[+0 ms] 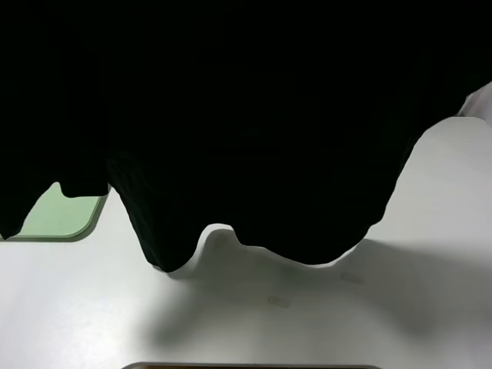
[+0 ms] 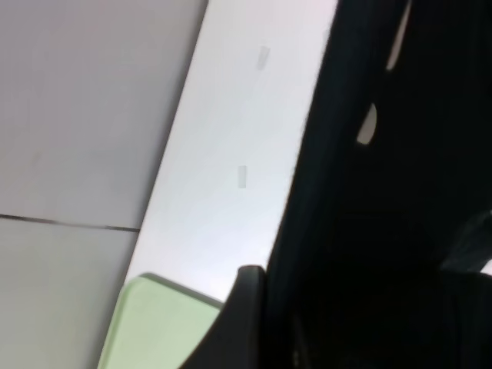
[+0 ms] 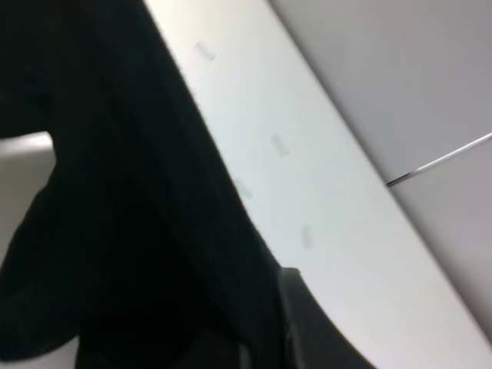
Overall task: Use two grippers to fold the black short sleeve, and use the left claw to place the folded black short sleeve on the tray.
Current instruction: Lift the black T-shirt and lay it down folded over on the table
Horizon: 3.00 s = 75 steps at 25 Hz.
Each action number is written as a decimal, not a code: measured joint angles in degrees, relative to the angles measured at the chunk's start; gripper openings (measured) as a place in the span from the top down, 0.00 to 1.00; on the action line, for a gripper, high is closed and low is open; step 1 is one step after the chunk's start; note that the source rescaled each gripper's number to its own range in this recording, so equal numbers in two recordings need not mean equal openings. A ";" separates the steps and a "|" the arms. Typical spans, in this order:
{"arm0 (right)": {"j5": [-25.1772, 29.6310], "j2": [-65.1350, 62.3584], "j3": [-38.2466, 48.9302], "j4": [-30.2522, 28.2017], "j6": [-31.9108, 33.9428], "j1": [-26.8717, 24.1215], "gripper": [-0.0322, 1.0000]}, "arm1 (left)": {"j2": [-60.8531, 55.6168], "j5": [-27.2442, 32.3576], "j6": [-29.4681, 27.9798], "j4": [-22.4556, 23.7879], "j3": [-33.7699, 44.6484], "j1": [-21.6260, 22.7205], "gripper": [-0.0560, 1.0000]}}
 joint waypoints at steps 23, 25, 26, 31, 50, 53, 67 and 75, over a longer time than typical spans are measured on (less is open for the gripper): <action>-24.00 21.83 2.81 -18.05 0.02 -6.40 0.97 | 22.22 -18.92 0.75 20.35 5.57 0.43 0.95; -28.85 24.21 2.87 -18.33 0.02 -8.59 0.97 | 24.66 -23.87 0.54 21.14 5.57 1.61 0.95; -31.58 25.33 2.94 -18.47 -0.07 -9.42 0.97 | 25.93 -26.79 0.38 21.40 5.57 2.31 0.95; -42.13 30.38 3.12 -19.03 -0.36 -13.66 0.97 | 31.87 -38.88 -1.86 22.24 5.57 4.65 0.95; -27.64 37.02 3.19 -11.08 -0.36 -15.80 0.97 | 37.81 -37.01 -12.43 13.57 11.23 4.73 0.95; -23.83 37.28 3.19 -8.95 -0.36 -15.80 0.97 | 37.81 -37.51 -12.43 13.09 14.51 4.67 0.95; -14.13 37.33 3.19 -16.85 3.01 -17.64 0.18 | 37.81 -36.33 -12.57 18.48 19.29 6.26 0.47; -15.13 37.33 3.14 -21.90 8.74 -17.64 0.00 | 37.81 -38.78 -12.80 18.53 19.29 6.26 0.01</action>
